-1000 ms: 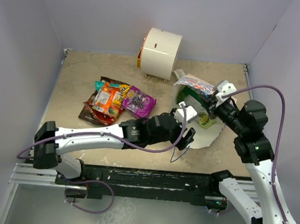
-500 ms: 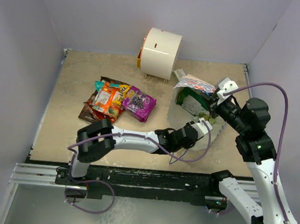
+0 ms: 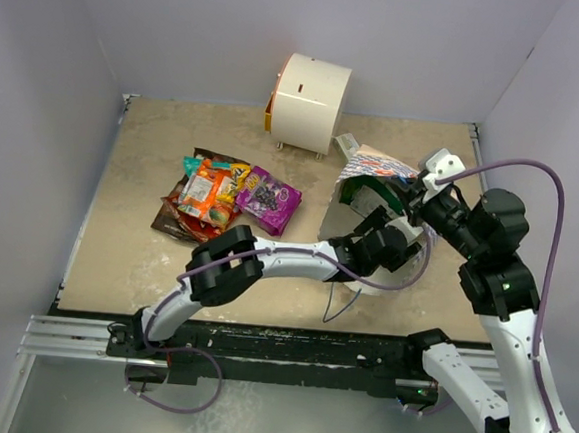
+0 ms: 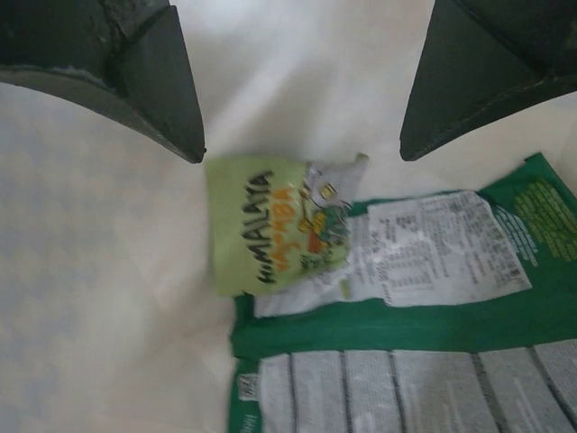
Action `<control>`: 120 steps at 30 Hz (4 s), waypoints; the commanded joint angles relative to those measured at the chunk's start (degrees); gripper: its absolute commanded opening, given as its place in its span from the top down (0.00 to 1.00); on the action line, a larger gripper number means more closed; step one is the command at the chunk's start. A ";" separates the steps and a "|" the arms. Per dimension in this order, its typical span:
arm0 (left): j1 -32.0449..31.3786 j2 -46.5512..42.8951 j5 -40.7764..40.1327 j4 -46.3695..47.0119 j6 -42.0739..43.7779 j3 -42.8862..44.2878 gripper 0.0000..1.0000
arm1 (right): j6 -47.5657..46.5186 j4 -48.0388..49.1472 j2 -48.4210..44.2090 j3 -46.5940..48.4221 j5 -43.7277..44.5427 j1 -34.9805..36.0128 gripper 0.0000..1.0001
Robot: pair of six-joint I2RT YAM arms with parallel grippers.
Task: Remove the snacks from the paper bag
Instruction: Take out the snack from the paper bag, then place the snack at the center of the board.
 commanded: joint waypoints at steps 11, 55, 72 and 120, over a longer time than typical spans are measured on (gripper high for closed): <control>5.04 11.79 2.12 0.14 -1.71 14.83 0.01 | -1.08 -1.17 0.41 5.70 0.30 0.25 1.00; 5.95 -11.51 30.90 -24.44 -15.38 2.74 0.75 | -0.10 4.25 -0.26 2.13 6.21 0.25 1.00; 7.21 -48.67 9.79 -44.24 -17.66 -5.60 0.76 | 2.12 6.62 -1.13 -0.68 9.70 0.26 1.00; 52.54 -28.82 14.60 -41.03 -19.67 -12.60 0.76 | 1.33 8.23 -2.42 0.32 9.60 0.25 1.00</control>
